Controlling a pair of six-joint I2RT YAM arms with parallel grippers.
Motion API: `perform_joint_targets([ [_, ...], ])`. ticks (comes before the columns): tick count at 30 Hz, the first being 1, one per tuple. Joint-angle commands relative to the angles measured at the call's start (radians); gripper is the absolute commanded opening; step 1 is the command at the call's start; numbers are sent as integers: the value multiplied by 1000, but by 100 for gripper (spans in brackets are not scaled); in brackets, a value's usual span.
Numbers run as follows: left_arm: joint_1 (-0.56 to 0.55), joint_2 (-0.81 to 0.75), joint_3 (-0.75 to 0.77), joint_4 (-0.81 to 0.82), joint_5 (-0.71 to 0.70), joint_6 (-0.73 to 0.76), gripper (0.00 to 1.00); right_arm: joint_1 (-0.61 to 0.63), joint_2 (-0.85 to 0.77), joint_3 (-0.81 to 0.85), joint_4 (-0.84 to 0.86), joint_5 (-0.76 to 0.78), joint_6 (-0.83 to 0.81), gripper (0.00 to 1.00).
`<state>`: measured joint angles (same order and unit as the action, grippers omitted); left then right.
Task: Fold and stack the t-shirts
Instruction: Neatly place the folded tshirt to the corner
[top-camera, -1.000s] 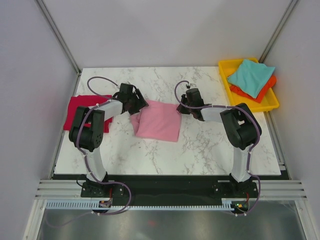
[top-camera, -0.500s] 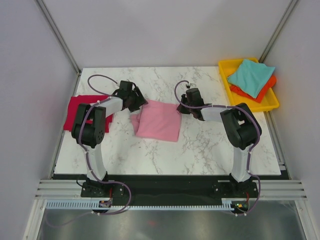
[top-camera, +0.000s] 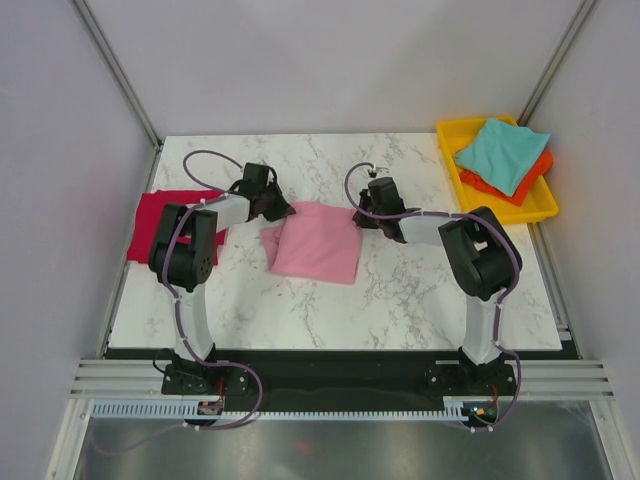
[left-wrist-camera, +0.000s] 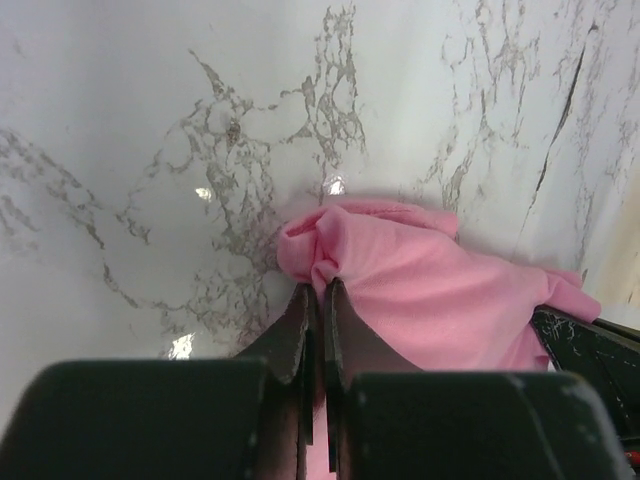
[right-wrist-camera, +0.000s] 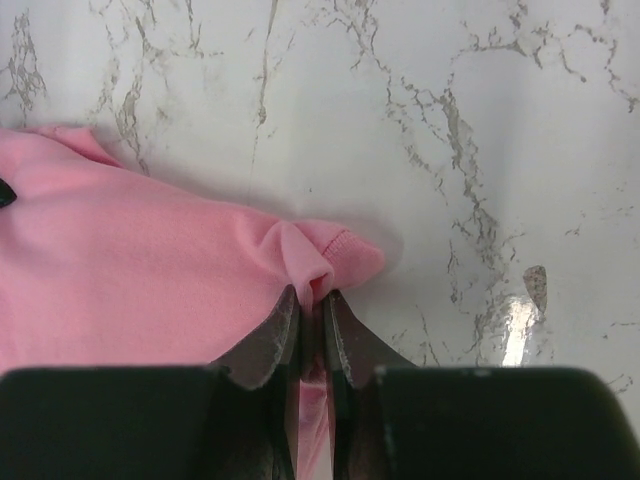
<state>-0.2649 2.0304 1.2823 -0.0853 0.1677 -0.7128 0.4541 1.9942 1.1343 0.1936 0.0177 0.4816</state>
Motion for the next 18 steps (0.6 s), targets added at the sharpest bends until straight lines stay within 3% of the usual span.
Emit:
perform_joint_targets([
  [1,-5,-7,-43,67,79,24,2,41,-23,10,-56,36,-51,0],
  [18,-5,-510,-356,144,-82,24,2,75,-308,-182,90,19,-20,0],
])
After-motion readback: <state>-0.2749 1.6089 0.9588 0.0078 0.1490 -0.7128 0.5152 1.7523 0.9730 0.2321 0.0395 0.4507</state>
